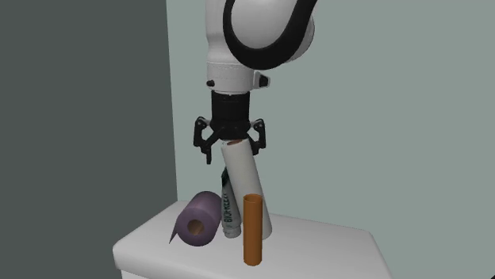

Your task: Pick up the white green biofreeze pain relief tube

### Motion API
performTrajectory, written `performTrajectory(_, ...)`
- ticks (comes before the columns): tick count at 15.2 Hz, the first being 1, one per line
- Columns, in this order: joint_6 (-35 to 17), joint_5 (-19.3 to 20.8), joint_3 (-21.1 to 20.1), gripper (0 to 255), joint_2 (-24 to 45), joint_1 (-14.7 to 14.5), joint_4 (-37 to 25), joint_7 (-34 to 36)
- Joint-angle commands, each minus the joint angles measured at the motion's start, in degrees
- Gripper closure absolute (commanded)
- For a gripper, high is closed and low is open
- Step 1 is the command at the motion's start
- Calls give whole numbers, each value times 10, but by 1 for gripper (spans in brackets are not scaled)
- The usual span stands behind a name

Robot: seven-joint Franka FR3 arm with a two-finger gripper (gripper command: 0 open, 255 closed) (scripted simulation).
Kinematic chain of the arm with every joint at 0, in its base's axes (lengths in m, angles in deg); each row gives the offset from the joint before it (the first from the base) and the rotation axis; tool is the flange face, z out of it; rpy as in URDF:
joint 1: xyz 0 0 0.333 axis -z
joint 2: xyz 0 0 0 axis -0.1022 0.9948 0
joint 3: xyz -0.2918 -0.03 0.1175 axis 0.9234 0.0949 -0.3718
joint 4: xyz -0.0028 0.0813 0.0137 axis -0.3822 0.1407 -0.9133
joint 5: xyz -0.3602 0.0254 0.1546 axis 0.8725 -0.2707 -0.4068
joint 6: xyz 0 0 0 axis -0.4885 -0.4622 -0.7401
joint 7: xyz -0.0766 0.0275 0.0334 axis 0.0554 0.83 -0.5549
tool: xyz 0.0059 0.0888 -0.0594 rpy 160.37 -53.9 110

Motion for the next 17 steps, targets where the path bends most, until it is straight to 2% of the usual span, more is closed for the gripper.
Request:
performTrajectory(1, -9, 15, 5, 0, 17, -4, 4, 13)
performTrajectory(6, -23, 33, 13, 0, 31, -9, 6, 28)
performTrajectory(7, -25, 31, 12, 255, 28, -6, 10, 25)
performTrajectory(15, -27, 16, 8, 255, 10, 3, 26, 10)
performTrajectory(16, -23, 33, 13, 255, 31, -9, 6, 28)
performTrajectory(17, -18, 25, 11, 255, 25, -8, 5, 22)
